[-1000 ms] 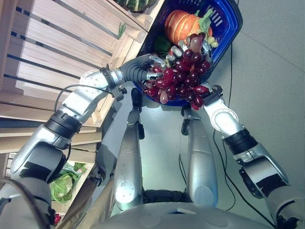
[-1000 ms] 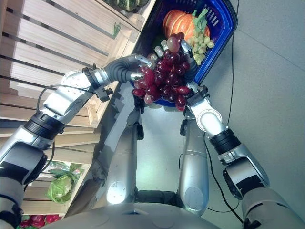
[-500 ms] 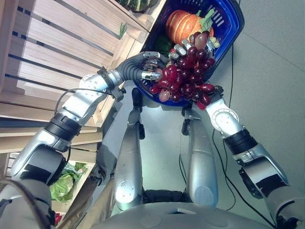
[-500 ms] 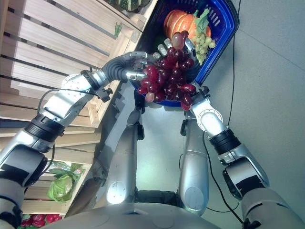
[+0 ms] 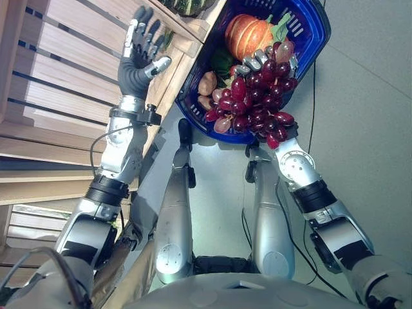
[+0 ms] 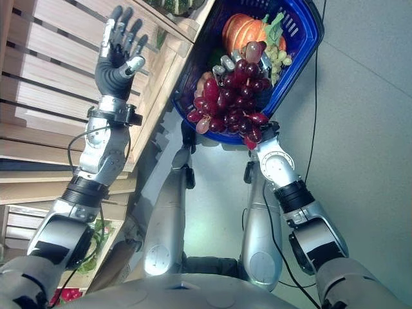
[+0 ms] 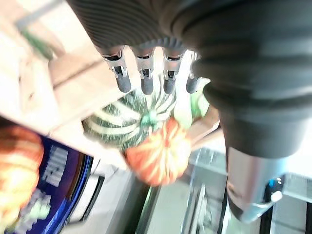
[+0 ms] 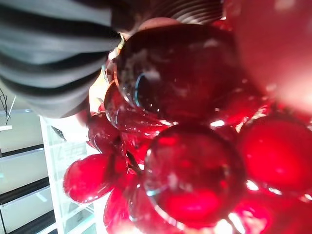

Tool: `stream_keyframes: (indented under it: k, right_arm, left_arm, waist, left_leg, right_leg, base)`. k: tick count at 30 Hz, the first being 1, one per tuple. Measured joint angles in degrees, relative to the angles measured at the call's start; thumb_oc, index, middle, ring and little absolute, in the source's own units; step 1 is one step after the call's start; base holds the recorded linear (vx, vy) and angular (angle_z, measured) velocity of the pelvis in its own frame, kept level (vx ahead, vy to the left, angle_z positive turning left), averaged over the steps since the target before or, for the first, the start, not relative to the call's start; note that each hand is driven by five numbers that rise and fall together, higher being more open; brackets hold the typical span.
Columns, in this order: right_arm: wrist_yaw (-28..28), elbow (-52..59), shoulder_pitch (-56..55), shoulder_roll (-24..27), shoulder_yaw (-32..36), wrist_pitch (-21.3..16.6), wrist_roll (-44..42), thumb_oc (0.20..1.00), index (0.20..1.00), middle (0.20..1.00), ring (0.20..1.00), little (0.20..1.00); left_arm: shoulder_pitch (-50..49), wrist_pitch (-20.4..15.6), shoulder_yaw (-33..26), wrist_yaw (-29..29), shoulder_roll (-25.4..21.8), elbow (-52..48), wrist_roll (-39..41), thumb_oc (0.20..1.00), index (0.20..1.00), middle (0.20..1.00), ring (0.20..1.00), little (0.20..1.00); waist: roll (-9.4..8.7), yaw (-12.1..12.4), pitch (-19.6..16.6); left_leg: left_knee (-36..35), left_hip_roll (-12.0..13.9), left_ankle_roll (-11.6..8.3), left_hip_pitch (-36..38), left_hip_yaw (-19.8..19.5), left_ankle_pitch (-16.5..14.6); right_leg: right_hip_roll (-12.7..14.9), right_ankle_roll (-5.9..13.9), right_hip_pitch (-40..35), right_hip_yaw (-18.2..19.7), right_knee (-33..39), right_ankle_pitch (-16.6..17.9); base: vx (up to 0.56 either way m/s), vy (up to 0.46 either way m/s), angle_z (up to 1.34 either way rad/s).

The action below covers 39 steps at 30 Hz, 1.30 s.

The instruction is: Pick up fruits and vegetables into the basket

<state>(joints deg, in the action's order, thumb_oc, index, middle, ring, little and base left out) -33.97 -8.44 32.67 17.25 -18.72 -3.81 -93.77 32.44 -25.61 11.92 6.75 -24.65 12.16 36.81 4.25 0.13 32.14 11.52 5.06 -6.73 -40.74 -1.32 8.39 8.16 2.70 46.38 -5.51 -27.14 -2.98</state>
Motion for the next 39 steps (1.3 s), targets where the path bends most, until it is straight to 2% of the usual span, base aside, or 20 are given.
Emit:
stream_keyframes:
  k: [3, 7, 10, 14, 17, 21, 30, 32, 33, 39]
  right_arm:
    - [0.8, 0.0, 0.0, -0.2, 0.7, -0.5, 0.7, 0.200, 0.200, 0.200, 0.200, 0.200]
    - [4.6, -0.8, 0.4, 0.2, 2.3, -4.2, 3.3, 0.200, 0.200, 0.200, 0.200, 0.200]
    - [10.2, -7.1, 4.0, 2.2, 3.0, -7.8, 6.5, 0.200, 0.200, 0.200, 0.200, 0.200]
    - [21.3, -21.1, 10.2, 5.0, 4.9, -11.9, 14.3, 0.200, 0.200, 0.200, 0.200, 0.200]
    - [27.9, -30.3, 14.1, 7.0, 5.9, -12.2, 17.7, 0.200, 0.200, 0.200, 0.200, 0.200]
    - [34.3, -40.7, 20.6, 7.1, 6.7, -12.0, 19.2, 0.200, 0.200, 0.200, 0.200, 0.200]
    - [43.4, -57.0, 33.7, 8.3, 8.3, -8.3, 27.9, 0.209, 0.209, 0.209, 0.209, 0.209]
    - [44.1, -57.9, 34.2, 8.6, 8.4, -7.6, 29.0, 0.699, 0.699, 0.699, 0.699, 0.699]
    - [44.7, -59.2, 34.8, 8.6, 8.6, -6.5, 30.2, 1.000, 1.000, 1.000, 1.000, 1.000]
    - [50.2, -62.6, 37.8, 8.6, 7.6, -0.9, 37.3, 1.000, 1.000, 1.000, 1.000, 1.000]
  left_arm:
    - [0.0, -0.9, -1.0, 2.4, 0.2, 1.2, -2.3, 1.000, 1.000, 1.000, 1.000, 1.000]
    - [1.3, -0.9, -1.2, 5.0, 0.2, 4.1, -7.9, 1.000, 1.000, 1.000, 1.000, 1.000]
    - [3.4, -0.9, -1.0, 6.4, -0.3, 7.8, -9.9, 1.000, 1.000, 1.000, 1.000, 1.000]
    - [5.2, -0.8, -0.5, 6.4, -1.6, 11.4, -9.8, 1.000, 1.000, 1.000, 1.000, 1.000]
    - [7.2, -0.8, 0.2, 6.1, -2.1, 13.2, -9.7, 1.000, 1.000, 1.000, 1.000, 1.000]
    - [9.9, -0.8, 2.5, 5.3, -3.1, 14.4, -9.2, 1.000, 1.000, 1.000, 1.000, 1.000]
    - [13.6, -0.8, 6.4, 4.0, -3.1, 14.4, -7.2, 1.000, 1.000, 1.000, 1.000, 1.000]
    - [13.6, -0.8, 6.5, 3.9, -3.1, 14.4, -7.0, 1.000, 1.000, 1.000, 1.000, 1.000]
    - [13.5, -0.8, 6.5, 3.9, -3.2, 14.4, -6.9, 1.000, 1.000, 1.000, 1.000, 1.000]
    - [13.3, -0.8, 7.3, 3.0, -3.2, 14.3, -6.8, 1.000, 1.000, 1.000, 1.000, 1.000]
  waist:
    - [0.00, 0.0, 0.0]
    - [0.00, 0.0, 0.0]
    - [0.00, -0.1, 0.0]
    - [0.00, 0.2, 0.0]
    - [0.00, 1.2, 0.0]
    - [0.02, 2.3, 0.0]
    - [0.18, 4.7, 0.0]
    - [0.18, 5.1, 0.0]
    - [0.20, 5.5, 0.0]
    - [0.51, 6.4, 0.1]
  left_leg:
    - [0.0, 0.0, 0.00, 0.0, 0.0, 0.0]
    - [0.1, 0.0, -0.01, 0.0, 0.0, 0.0]
    - [0.4, 0.0, -0.01, 0.0, 0.0, 0.0]
    - [0.4, 0.0, -0.01, 0.0, 0.0, 0.0]
    - [0.4, 0.0, -0.03, 0.0, 0.0, 0.0]
    - [0.3, 0.0, -0.05, -0.1, -0.1, 0.0]
    - [0.3, -1.0, -0.04, -2.1, -1.5, 0.9]
    - [0.3, -1.1, -0.08, -2.3, -1.7, 1.1]
    - [0.3, -1.2, -0.15, -2.5, -1.9, 1.2]
    - [0.6, -1.3, -0.33, -4.3, -2.3, 1.7]
  right_leg:
    - [0.0, -0.04, 0.0, 0.0, 0.0, 0.0]
    - [0.0, -0.26, -0.1, 0.0, 0.0, 0.2]
    - [0.0, -0.25, -0.2, 0.0, -0.1, 0.2]
    - [0.0, -0.02, -0.2, 0.0, 0.0, 0.0]
    - [0.0, -0.26, -0.2, 0.0, 0.0, 0.2]
    - [0.1, -0.27, -0.1, -0.1, 0.0, 0.2]
    - [1.2, -0.37, 2.0, -1.2, -2.2, -0.7]
    - [1.4, -0.41, 2.4, -1.3, -2.7, -0.9]
    - [1.4, -0.46, 2.5, -1.4, -3.0, -1.0]
    - [1.6, -0.68, 4.6, -1.5, -4.1, -1.1]
  base:
    - [0.00, 0.000, 0.00]
    - [0.00, 0.000, 0.00]
    - [0.00, 0.000, 0.00]
    - [0.00, 0.000, 0.00]
    - [0.00, 0.000, 0.00]
    - [0.00, 0.000, 0.00]
    - [0.01, 0.001, 0.08]
    - [0.01, 0.009, 0.10]
    - [0.01, 0.008, 0.05]
    - [0.01, 0.009, 0.02]
